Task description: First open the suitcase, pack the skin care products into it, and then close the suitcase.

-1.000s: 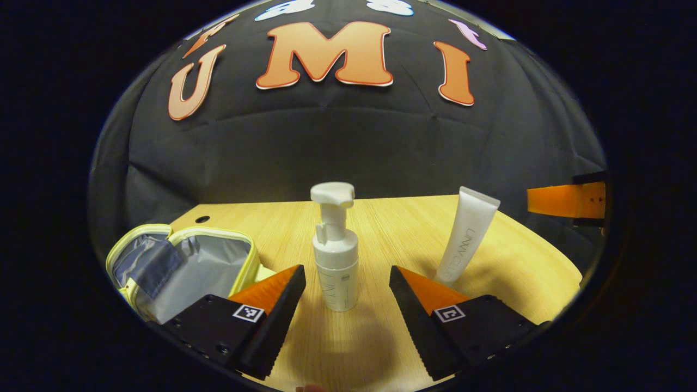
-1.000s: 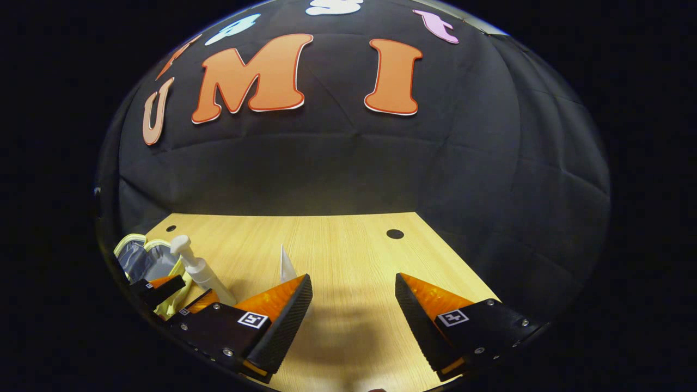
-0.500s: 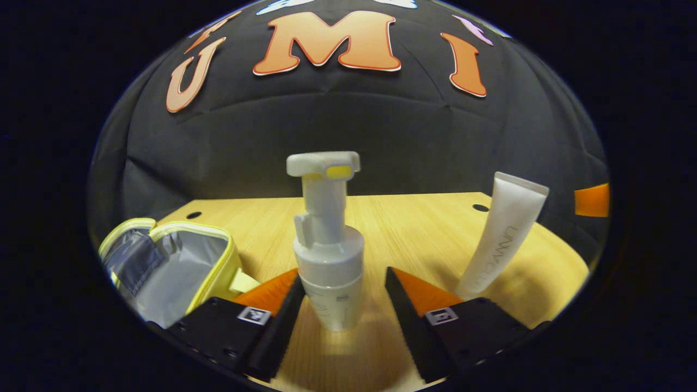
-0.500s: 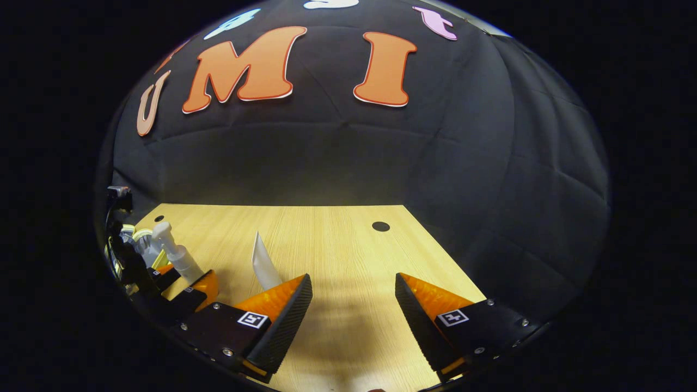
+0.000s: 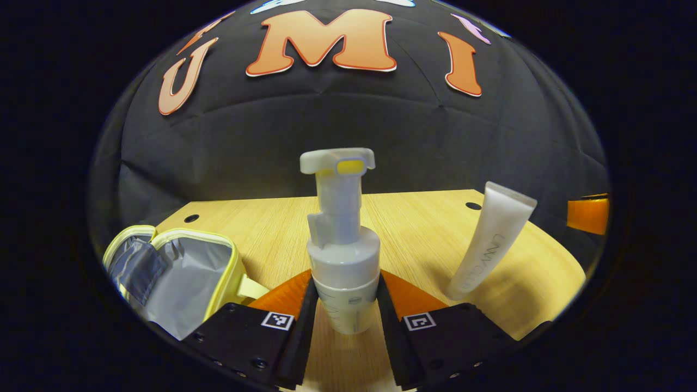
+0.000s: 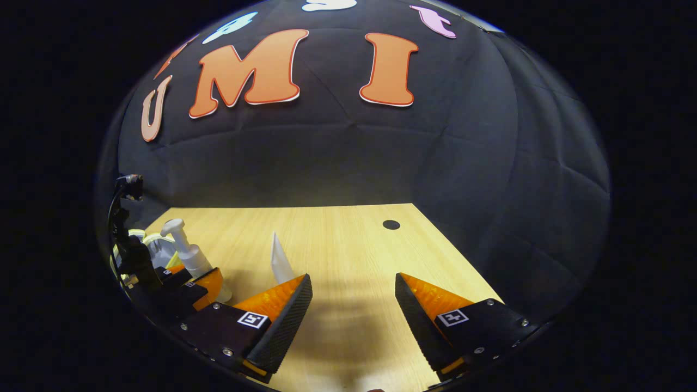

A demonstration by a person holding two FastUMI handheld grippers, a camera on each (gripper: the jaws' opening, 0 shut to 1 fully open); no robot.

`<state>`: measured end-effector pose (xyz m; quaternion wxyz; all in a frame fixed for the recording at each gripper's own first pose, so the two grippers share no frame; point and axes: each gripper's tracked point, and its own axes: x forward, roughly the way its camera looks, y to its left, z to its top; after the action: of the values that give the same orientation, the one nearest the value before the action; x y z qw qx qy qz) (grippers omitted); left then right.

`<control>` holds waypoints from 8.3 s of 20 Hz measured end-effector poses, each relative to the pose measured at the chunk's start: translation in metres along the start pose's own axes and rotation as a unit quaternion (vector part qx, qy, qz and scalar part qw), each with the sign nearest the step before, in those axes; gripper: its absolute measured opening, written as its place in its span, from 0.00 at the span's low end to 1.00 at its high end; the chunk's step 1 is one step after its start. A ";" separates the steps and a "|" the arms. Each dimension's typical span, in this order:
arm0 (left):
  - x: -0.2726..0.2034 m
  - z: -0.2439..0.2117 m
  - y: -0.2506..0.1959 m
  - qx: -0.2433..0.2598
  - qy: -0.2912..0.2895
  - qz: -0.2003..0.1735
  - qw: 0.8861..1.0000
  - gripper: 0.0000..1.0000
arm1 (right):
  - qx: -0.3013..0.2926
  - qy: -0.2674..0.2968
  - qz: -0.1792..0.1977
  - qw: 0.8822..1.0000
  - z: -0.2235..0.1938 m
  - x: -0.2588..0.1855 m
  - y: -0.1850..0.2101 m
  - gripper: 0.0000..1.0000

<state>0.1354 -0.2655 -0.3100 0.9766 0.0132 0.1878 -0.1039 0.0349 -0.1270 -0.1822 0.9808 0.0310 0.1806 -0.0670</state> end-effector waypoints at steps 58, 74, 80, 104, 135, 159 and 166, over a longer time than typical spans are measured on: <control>-0.103 -0.016 0.235 0.028 0.403 -0.184 0.896 0.59 | 0.098 0.078 0.106 0.986 -0.003 -0.116 0.258 0.42; -0.081 -0.051 0.238 0.027 0.442 -0.145 0.885 0.72 | 0.079 0.096 0.114 0.986 -0.008 -0.123 0.257 0.42; -0.096 0.004 0.235 0.046 0.339 -0.153 0.927 0.98 | 0.057 0.102 0.137 0.984 0.003 -0.122 0.277 0.42; -0.198 0.158 0.456 0.031 0.055 0.041 0.997 0.99 | -0.016 0.413 0.182 0.892 -0.117 -0.070 0.419 0.42; -0.172 -0.018 0.621 -0.209 0.161 0.042 0.964 0.99 | 0.090 0.319 0.230 0.915 -0.043 -0.092 0.479 0.96; -0.128 -0.008 0.569 -0.340 0.155 -0.087 0.924 0.11 | 0.118 0.277 0.196 0.933 -0.023 -0.114 0.453 0.96; -0.158 0.104 0.529 -0.271 0.104 -0.110 0.951 0.11 | 0.116 0.224 0.214 0.944 0.020 -0.110 0.427 0.96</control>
<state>0.1394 0.2769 -0.1622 0.9009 -0.2617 0.3100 -0.1541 0.0007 0.3073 -0.1084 0.8958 0.1964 0.3760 0.1329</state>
